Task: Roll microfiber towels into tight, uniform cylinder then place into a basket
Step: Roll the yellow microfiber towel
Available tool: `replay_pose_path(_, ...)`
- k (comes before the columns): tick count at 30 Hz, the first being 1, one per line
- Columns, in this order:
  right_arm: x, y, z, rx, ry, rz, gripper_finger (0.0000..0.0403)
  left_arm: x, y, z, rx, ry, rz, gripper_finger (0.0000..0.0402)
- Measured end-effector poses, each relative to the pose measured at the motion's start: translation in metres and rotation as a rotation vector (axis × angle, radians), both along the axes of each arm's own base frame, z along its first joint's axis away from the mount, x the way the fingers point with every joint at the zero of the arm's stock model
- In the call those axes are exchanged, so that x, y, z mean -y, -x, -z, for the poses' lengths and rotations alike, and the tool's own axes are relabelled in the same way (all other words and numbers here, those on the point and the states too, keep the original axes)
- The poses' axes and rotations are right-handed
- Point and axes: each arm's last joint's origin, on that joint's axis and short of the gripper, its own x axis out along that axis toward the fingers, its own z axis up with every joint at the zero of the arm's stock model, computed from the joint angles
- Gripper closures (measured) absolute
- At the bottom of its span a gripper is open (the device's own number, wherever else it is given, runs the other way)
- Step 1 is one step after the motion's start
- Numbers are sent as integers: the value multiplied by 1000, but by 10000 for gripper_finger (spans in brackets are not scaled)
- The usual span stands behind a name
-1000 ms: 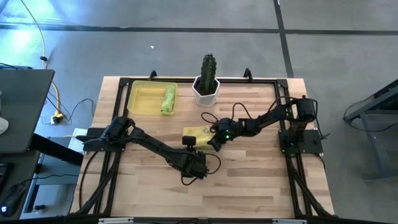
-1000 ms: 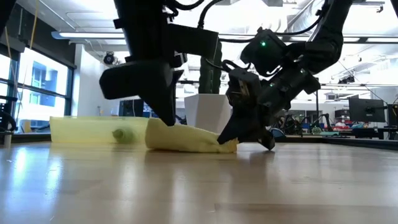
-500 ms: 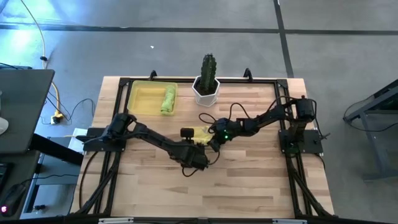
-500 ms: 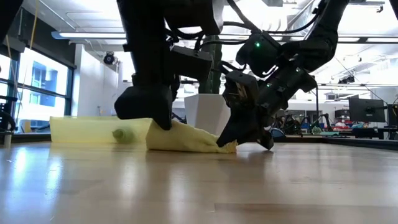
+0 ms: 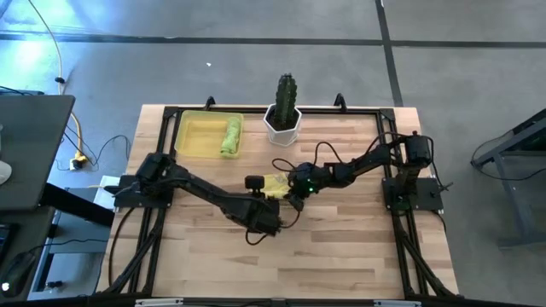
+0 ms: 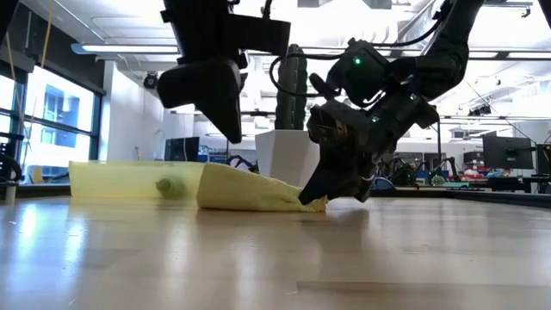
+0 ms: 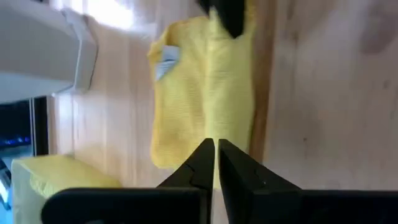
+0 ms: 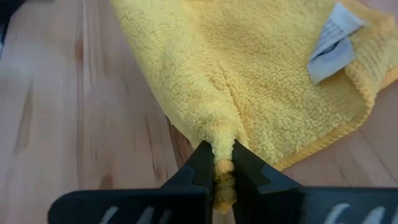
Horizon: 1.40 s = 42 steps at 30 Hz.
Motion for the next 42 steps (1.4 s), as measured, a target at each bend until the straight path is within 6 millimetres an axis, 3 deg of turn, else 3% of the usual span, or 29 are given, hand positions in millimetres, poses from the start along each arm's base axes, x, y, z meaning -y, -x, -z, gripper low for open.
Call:
replay_pose_path(8,0,0,0,10,29,-26,393,-24,-1,8,-99,263,-40,349)
replay_pose_path(15,0,0,0,11,28,-34,393,-32,6,8,-237,259,37,280)
replay_pose_path(19,0,0,0,11,27,-34,393,-33,8,7,-301,180,134,261)
replay_pose_path(23,0,0,0,11,7,-47,393,-32,28,-13,-403,240,157,262)
replay_pose_path(26,0,0,0,12,6,-49,393,-35,55,-34,-311,305,127,269)
replay_pose_path(30,0,-1,0,17,8,-56,393,-42,99,-49,35,386,56,277)
replay_pose_path(34,3,-1,0,34,7,-70,393,-49,132,-31,470,479,-19,276)
replay_pose_path(36,3,-1,0,41,9,-71,393,-50,135,-19,701,535,-23,275)
replay_pose_path(39,3,-2,0,45,10,-71,393,-48,142,0,867,543,59,275)
replay_pose_path(42,3,-2,0,47,9,-68,393,-45,145,15,898,502,155,275)
